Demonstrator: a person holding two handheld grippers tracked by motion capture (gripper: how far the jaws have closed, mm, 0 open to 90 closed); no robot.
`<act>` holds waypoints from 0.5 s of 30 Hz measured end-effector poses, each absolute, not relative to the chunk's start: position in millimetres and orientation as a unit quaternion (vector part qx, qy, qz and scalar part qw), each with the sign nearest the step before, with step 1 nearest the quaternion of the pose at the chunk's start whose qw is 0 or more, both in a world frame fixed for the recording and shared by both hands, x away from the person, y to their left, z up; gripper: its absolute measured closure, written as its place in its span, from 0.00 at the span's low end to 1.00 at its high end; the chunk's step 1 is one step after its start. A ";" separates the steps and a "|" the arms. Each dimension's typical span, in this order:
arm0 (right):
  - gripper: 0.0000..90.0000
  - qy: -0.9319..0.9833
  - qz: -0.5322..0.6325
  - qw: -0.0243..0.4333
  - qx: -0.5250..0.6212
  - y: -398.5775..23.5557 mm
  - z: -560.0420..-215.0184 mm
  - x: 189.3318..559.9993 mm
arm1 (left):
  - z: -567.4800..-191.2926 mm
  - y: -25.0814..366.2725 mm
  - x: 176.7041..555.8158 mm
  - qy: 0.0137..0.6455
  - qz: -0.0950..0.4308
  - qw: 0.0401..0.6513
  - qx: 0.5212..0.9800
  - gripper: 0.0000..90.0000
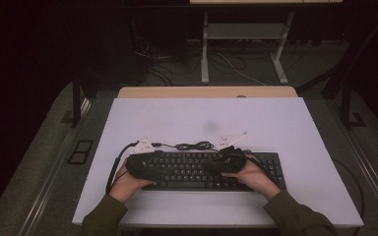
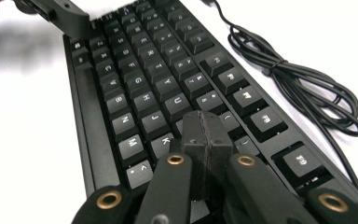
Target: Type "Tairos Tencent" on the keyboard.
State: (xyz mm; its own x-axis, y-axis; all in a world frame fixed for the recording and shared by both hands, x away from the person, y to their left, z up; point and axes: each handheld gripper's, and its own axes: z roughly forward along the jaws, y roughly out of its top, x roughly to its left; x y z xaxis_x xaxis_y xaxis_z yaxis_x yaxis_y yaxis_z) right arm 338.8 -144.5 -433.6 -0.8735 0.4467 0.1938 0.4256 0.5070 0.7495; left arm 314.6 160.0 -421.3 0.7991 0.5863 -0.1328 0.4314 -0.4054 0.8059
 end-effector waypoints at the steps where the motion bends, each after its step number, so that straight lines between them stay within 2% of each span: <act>1: 0.99 0.867 0.430 0.013 0.250 -145.1 -432.6 338.7 | -421.3 160.0 314.6 0.305 0.086 0.452 0.834 0.19; 9: 0.95 0.858 0.447 0.012 0.254 -150.9 -424.5 337.5 | -421.2 160.1 314.7 0.306 0.086 0.452 0.833 0.19; 15: 0.81 0.850 0.462 0.013 0.252 -155.6 -419.6 336.2 | -421.3 159.8 314.6 0.306 0.086 0.453 0.833 0.19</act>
State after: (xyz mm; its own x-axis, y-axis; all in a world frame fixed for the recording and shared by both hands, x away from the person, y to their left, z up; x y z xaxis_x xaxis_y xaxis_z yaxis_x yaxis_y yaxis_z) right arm 336.2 -155.6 -419.6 -0.8722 0.4415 0.2107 0.4171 0.4458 0.7920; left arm 314.6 159.8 -421.3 0.7981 0.5874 -0.1342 0.4323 -0.4031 0.8066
